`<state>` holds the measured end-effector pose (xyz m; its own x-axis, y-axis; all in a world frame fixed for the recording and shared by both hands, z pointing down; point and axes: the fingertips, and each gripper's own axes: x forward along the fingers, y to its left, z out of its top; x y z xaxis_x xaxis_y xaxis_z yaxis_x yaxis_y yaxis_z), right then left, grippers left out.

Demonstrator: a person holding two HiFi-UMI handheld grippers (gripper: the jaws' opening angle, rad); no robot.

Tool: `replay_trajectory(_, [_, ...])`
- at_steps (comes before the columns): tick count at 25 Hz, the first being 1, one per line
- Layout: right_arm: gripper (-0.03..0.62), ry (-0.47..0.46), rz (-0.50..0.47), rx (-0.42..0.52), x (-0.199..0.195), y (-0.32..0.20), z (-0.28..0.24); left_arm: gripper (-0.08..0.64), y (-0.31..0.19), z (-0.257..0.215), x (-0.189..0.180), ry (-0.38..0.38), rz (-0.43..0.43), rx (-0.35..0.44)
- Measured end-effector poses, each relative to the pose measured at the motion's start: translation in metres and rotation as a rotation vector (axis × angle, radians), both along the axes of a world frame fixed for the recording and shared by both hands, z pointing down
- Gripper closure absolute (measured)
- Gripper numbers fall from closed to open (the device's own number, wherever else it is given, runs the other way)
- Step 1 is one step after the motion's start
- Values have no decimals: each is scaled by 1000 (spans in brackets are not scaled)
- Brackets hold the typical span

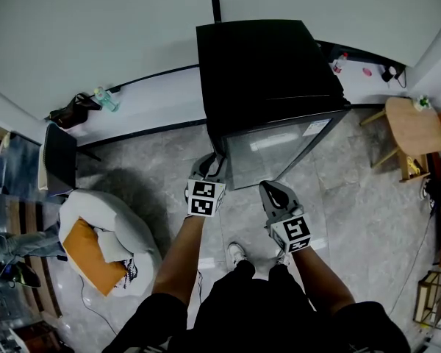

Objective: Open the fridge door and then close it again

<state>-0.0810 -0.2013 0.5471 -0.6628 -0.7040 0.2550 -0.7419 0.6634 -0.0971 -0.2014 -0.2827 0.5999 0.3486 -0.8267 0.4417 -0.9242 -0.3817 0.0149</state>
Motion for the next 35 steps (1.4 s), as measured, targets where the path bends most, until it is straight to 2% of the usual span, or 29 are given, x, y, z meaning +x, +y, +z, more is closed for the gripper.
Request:
replay_trajectory(7, [583,-3,20,36,-2,-1,-8,442,23,-1,9,20,-9,-2])
replay_trajectory(13, [583,-20,31,43,4,18,-12,453,45,-2,18,-32,1,-17])
replay_trajectory(18, [583,-18,24,54,19,33,-18,460,63,-2,27,-41,-9,-35])
replay_trajectory(23, [583,-8,-1,61,36,50,-21,465,85,-2,38,-42,-31,-42])
replay_trajectory(29, [583,15,-42,14,56,75,-11,471,112,-1,57,-42,-44,-60])
replay_trajectory(35, [583,7,-76,33,72,89,-15,472,134,-3,79,-46,-53,-58])
